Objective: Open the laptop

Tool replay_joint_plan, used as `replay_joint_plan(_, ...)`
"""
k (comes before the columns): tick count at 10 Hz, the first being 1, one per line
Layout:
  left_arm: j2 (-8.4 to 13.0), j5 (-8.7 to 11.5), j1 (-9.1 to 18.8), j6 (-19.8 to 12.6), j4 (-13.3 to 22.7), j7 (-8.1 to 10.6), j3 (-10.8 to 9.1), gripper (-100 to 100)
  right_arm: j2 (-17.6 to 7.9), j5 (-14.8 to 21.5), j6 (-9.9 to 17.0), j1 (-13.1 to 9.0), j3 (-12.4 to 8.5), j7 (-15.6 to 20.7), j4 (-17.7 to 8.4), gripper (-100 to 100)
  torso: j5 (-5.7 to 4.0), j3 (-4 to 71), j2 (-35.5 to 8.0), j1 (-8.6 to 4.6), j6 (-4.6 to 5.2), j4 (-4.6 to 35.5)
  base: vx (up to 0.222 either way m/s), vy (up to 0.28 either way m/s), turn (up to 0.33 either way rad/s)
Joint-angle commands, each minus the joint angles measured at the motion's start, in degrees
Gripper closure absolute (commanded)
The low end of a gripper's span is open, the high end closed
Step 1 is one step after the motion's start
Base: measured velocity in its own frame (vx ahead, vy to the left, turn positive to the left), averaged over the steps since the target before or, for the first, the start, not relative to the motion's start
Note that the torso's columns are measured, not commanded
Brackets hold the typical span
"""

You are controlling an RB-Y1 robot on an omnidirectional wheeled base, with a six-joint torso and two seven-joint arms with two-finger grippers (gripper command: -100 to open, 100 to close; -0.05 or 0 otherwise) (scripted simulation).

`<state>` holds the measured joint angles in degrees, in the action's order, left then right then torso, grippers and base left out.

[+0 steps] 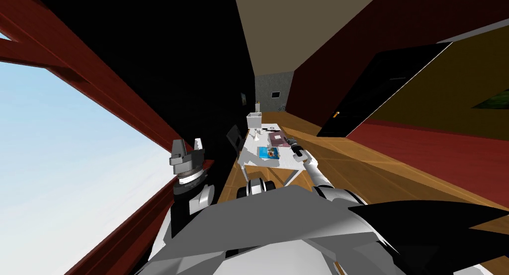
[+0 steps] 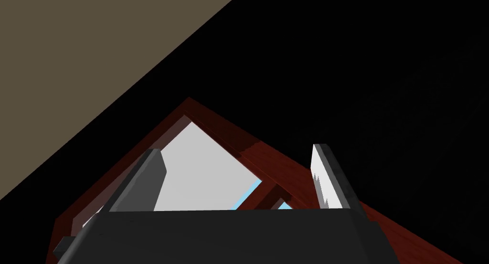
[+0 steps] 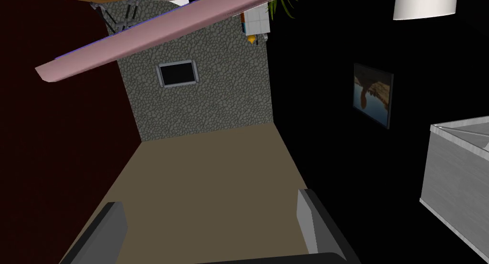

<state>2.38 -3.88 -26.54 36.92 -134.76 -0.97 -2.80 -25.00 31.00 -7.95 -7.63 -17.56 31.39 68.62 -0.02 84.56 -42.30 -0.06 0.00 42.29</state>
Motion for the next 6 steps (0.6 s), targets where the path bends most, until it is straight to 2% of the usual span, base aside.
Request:
replay_joint_plan(1,0.00,0.00,0.00,0.00,0.00,0.00,0.00,0,-2.59,-0.43,3.18,-2.10,1.15,-1.75,-0.42,-100,0.01,-0.01,-0.02,0.04,0.01,0.01,-0.097,0.011,0.062)
replay_joint_plan(2,0.00,0.00,0.00,0.00,0.00,0.00,0.00,0,-1.94,-0.26,2.12,-1.99,0.72,-1.17,-0.90,-100,0.02,0.00,0.00,0.07,0.01,0.00,-0.041,0.004,0.010)
replay_joint_plan(3,0.00,0.00,-0.01,0.00,0.00,0.00,0.00,0,-2.02,-0.27,2.35,-2.07,0.75,-1.27,-0.92,0,0.01,0.08,0.16,0.05,0.02,-0.04,-0.010,0.001,-0.003)
replay_joint_plan(6,0.00,0.00,-0.01,0.00,0.00,0.00,0.00,0,-2.01,-0.27,2.32,-2.05,0.75,-1.26,-0.92,0,0.02,0.04,0.07,0.05,0.00,-0.02,-0.002,0.000,0.000)
